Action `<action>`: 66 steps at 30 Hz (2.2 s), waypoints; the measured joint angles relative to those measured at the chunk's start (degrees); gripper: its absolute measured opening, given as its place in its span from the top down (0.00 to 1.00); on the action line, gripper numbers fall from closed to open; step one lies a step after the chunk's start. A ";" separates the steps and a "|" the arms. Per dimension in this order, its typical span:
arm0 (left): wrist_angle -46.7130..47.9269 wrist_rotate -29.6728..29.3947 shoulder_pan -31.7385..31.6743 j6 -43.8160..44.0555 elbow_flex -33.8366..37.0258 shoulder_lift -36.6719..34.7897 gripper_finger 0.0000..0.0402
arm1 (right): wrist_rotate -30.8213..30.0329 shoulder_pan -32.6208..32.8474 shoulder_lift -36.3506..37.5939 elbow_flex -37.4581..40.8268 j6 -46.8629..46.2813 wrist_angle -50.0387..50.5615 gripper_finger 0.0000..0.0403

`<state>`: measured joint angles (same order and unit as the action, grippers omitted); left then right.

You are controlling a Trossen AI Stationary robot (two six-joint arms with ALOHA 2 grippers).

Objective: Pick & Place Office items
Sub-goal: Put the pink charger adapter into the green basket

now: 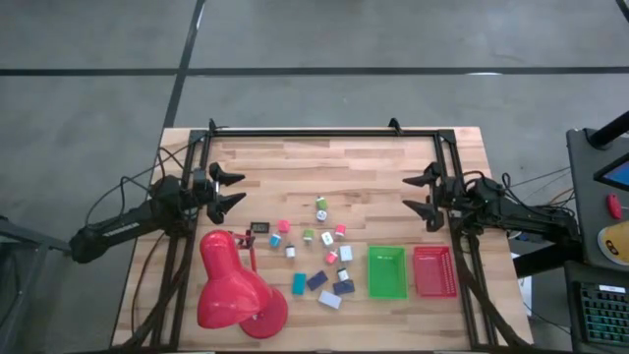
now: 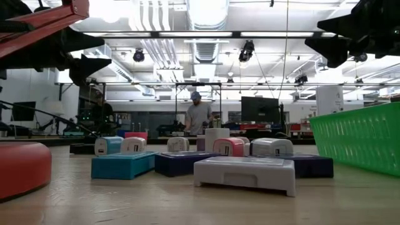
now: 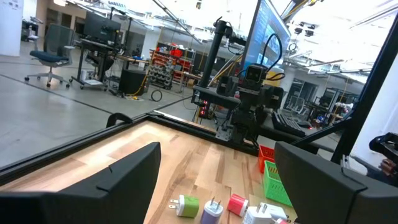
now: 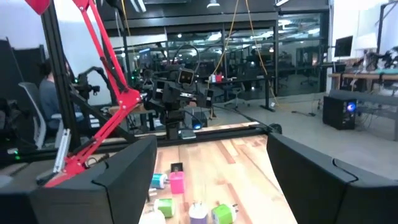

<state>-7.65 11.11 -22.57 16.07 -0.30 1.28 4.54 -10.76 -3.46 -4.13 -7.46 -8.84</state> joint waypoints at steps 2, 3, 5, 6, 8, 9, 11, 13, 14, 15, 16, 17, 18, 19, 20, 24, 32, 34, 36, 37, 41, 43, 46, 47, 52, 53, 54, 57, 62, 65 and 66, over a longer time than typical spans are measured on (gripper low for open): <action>0.00 0.00 -0.01 -0.02 -0.01 -0.02 0.20 | 0.18 0.02 0.00 0.45 -1.70 -0.09 0.25; -0.01 0.00 0.00 -0.01 0.00 -0.01 0.20 | 0.21 0.02 0.00 0.88 -2.53 -0.09 0.25; 0.00 0.00 -0.01 -0.01 0.00 -0.02 0.20 | 0.21 0.02 -0.02 1.89 -2.95 -0.19 0.25; 0.00 0.00 -0.01 -0.01 -0.01 -0.01 0.20 | 0.20 0.02 -0.02 2.50 -2.97 -0.47 0.25; -0.01 0.00 -0.02 -0.02 -0.02 -0.02 0.20 | -0.04 0.01 -0.02 3.35 -3.08 -0.99 0.25; 0.00 0.00 0.00 0.00 -0.02 -0.02 0.20 | -0.06 0.02 -0.02 3.53 -3.13 -1.01 0.25; 0.00 0.00 -0.01 -0.02 0.00 -0.01 0.20 | -0.07 0.02 -0.04 3.55 -4.33 -1.87 0.25; -0.01 0.00 -0.01 0.00 0.00 -0.01 0.20 | -0.11 0.00 -0.15 3.55 -7.14 -4.13 0.25; -0.01 0.00 -0.02 0.00 0.00 0.00 0.20 | -0.13 0.00 -0.24 3.55 -8.36 -5.02 0.25; -0.01 0.00 -0.02 0.00 0.00 0.00 0.20 | -0.18 0.02 -0.39 3.55 -8.82 -5.47 0.25; 0.01 0.00 0.00 -0.02 -0.02 -0.02 0.20 | -0.26 0.02 -0.59 3.53 -8.64 -5.46 0.25; -0.01 0.00 0.00 0.00 0.00 -0.02 0.20 | -0.57 0.02 -1.00 3.55 -7.74 -5.09 0.25; 0.00 0.00 0.00 -0.02 0.00 -0.02 0.20 | -1.31 0.02 -1.53 3.55 -6.75 -4.73 0.25; 0.01 0.00 -0.01 -0.01 0.00 -0.02 0.20 | -2.08 0.01 -2.19 3.57 -5.66 -4.61 0.25; 0.00 0.00 -0.01 0.00 0.00 -0.01 0.20 | -2.86 0.00 -3.00 3.57 -4.81 -4.64 0.25; -0.01 0.00 -0.01 -0.02 0.00 -0.01 0.20 | -3.24 0.02 -6.28 3.57 -4.32 -5.25 0.25; -0.01 0.00 0.00 -0.02 0.00 0.00 0.20 | -3.24 0.02 -11.24 3.60 -4.35 -5.32 0.25; -0.01 0.00 -0.01 -0.01 0.00 -0.01 0.20 | -3.22 0.00 -11.93 3.60 -4.46 -5.72 0.25; 0.00 0.00 -0.01 -0.02 0.00 -0.01 0.20 | -3.22 0.00 -12.60 3.60 -4.68 -7.05 0.25; -0.01 0.00 0.00 -0.02 0.00 0.00 0.20 | -3.20 0.03 -12.93 3.60 -5.60 -7.68 0.25; -0.01 0.00 -0.02 -0.02 0.00 -0.02 0.20 | -3.19 0.02 -14.83 3.60 -8.15 -8.14 0.25; 0.00 0.00 -0.01 -0.02 0.00 -0.01 0.20 | -3.19 0.02 -16.09 3.60 -7.13 -8.19 0.25; 0.00 0.00 0.00 -0.01 0.00 0.00 0.20 | -3.19 0.02 -18.09 3.60 -6.73 -8.15 0.25; 0.00 0.00 0.00 -0.01 -0.01 -0.02 0.20 | -3.19 0.02 -18.70 3.60 -6.73 -8.15 0.25; 0.01 0.00 0.00 -0.02 -0.01 0.00 0.20 | -3.19 0.02 -21.79 3.60 -5.62 -9.10 0.25; 0.00 0.00 0.00 -0.02 0.00 -0.01 0.20 | -3.19 0.02 -22.48 3.60 -5.60 -9.93 0.25; -0.01 0.00 0.00 -0.02 0.00 -0.02 0.20 | -3.19 0.02 -23.19 3.60 -5.88 -10.86 0.25; 0.01 0.00 -0.02 -0.02 0.00 0.00 0.20 | -3.07 0.11 -25.64 3.60 -9.09 -12.60 0.25; -0.01 0.00 0.00 -0.01 -0.01 -0.02 0.20 | -3.13 0.11 -31.01 3.60 -9.38 -17.21 0.25; 0.00 0.00 -0.01 -0.01 -0.01 -0.02 0.20 | -3.09 0.13 -35.01 3.60 -9.53 -21.87 0.25; 0.01 0.00 -0.02 0.00 0.00 -0.02 0.20 | -3.03 0.15 -36.44 3.60 -9.54 -23.51 0.25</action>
<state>-7.64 11.11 -22.59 16.07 -0.30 1.26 1.51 -10.61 -39.90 -0.54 -17.01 -32.35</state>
